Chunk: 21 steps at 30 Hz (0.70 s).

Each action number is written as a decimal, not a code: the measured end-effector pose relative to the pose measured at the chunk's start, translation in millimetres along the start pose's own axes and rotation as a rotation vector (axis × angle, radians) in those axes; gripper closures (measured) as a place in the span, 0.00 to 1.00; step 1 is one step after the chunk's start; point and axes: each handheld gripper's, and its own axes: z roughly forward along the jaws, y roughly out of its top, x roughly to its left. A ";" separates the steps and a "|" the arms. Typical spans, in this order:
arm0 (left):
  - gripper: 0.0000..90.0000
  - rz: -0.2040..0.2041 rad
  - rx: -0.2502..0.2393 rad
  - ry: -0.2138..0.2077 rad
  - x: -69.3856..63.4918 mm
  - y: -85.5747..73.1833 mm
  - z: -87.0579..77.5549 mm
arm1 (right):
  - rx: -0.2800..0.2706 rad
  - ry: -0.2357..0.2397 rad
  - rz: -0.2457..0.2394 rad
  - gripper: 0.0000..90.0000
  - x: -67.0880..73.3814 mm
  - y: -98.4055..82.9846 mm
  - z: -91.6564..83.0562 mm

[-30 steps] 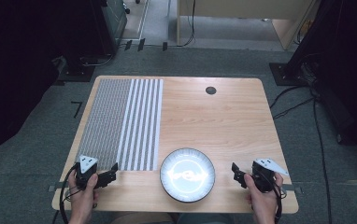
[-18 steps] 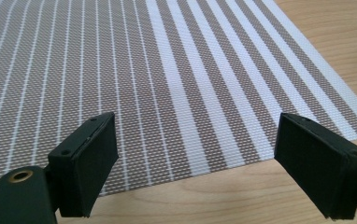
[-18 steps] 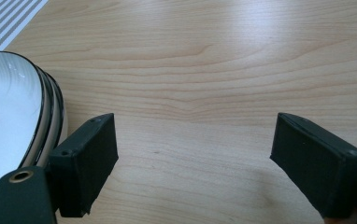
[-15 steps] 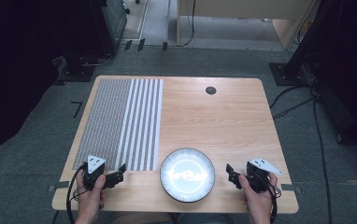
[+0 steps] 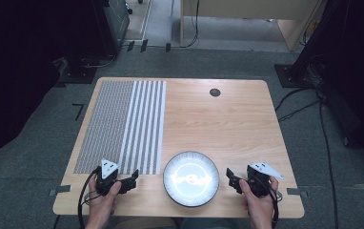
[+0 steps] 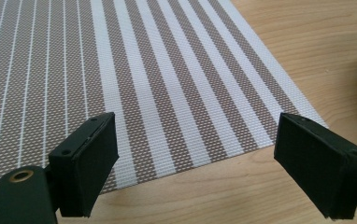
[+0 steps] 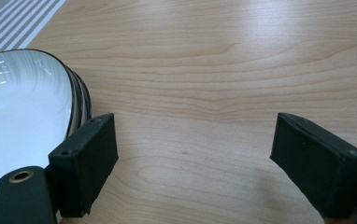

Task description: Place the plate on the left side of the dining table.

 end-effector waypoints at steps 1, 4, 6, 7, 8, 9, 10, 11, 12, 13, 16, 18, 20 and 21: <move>0.15 -0.001 -0.005 -0.005 -1.7 0.1 -0.1 | -0.002 0.002 0.003 0.16 0.7 0.0 0.1; 0.15 -0.007 -0.021 -0.031 -6.6 1.2 -0.7 | -0.001 0.012 0.011 0.16 2.4 0.0 0.9; 0.15 0.000 -0.028 -0.035 -10.2 2.2 -0.8 | -0.002 0.020 0.012 0.16 4.3 0.1 1.2; 0.15 0.003 -0.030 -0.038 -11.8 2.7 -0.5 | -0.005 0.023 0.009 0.16 5.3 0.2 1.4; 0.15 -0.001 -0.031 -0.045 -13.5 3.1 -0.1 | -0.006 0.024 0.011 0.16 6.6 0.3 1.3; 0.15 -0.003 -0.029 -0.054 -15.0 3.5 0.3 | -0.008 0.027 0.009 0.16 7.5 0.4 1.4; 0.15 -0.005 -0.030 -0.058 -17.2 3.8 1.0 | -0.009 0.030 0.011 0.16 8.8 0.5 1.4; 0.15 -0.001 -0.031 -0.061 -20.0 4.0 1.7 | -0.009 0.031 0.010 0.16 10.0 0.6 1.4; 0.15 0.002 -0.031 -0.064 -21.8 4.2 2.2 | -0.012 0.036 0.008 0.16 11.6 0.7 1.8; 0.15 0.003 -0.031 -0.069 -23.9 4.5 2.7 | -0.011 0.037 0.010 0.16 12.8 0.8 1.9; 0.15 -0.002 -0.030 -0.087 -30.1 6.4 4.7 | -0.020 0.053 0.036 0.16 16.3 2.5 1.2; 0.15 -0.013 -0.031 -0.104 -33.6 8.9 5.2 | -0.032 0.053 0.029 0.17 19.1 3.7 0.1; 0.15 -0.017 -0.038 -0.115 -37.3 11.8 4.5 | -0.039 0.049 0.026 0.17 22.5 4.9 -0.1; 0.15 -0.017 -0.038 -0.115 -37.3 11.8 4.5 | -0.039 0.049 0.026 0.17 22.5 4.9 -0.1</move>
